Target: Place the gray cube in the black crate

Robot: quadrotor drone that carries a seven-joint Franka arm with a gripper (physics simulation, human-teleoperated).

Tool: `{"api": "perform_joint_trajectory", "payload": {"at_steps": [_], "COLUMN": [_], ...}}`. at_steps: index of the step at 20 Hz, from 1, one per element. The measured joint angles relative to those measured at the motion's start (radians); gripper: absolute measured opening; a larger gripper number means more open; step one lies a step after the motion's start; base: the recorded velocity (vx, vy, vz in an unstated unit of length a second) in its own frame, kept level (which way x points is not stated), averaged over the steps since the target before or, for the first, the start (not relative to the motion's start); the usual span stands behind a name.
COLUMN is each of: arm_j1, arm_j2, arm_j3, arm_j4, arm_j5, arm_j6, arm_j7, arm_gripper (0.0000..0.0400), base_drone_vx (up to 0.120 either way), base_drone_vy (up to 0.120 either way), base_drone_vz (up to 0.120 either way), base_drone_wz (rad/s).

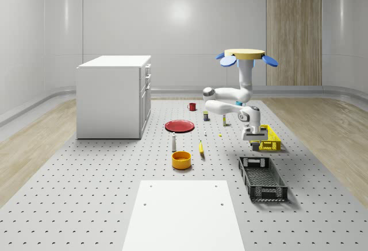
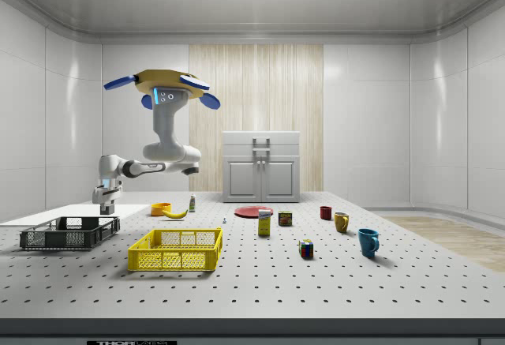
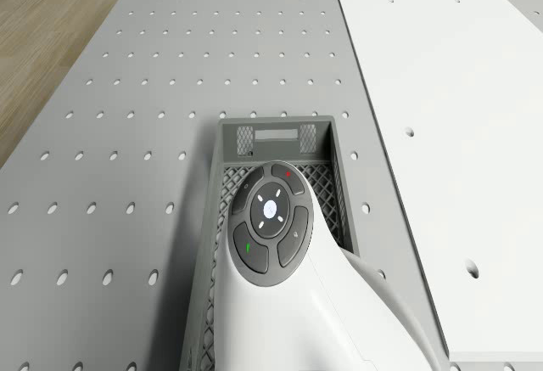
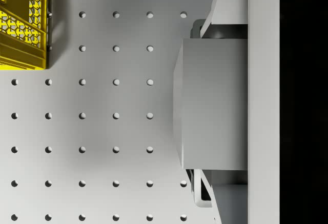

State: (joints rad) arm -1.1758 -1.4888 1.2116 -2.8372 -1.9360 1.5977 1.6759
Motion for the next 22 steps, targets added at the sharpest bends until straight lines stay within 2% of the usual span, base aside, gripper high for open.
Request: {"api": "perform_joint_trajectory", "payload": {"at_steps": [7,9,11,22], "arm_j1": [0.000,0.000,-0.001,-0.001], "arm_j2": [-0.001,-0.001,-0.001,-0.003], "arm_j3": [0.000,0.000,0.000,0.000], "arm_j4": [0.000,0.000,0.000,0.000], "arm_j5": [0.000,0.001,0.001,0.001], "arm_j6": [0.001,0.001,0.001,0.002], "arm_j7": [0.000,0.000,0.000,0.001], "arm_gripper": [0.0251,0.0251,0.0251,0.0251], "base_drone_vx": [0.120,0.120,0.120,0.120], "base_drone_vy": [0.000,-0.120,0.000,0.000], "base_drone_vz": [0.000,0.000,-0.020,-0.116], "base_drone_wz": [0.000,0.000,0.000,0.000]}}
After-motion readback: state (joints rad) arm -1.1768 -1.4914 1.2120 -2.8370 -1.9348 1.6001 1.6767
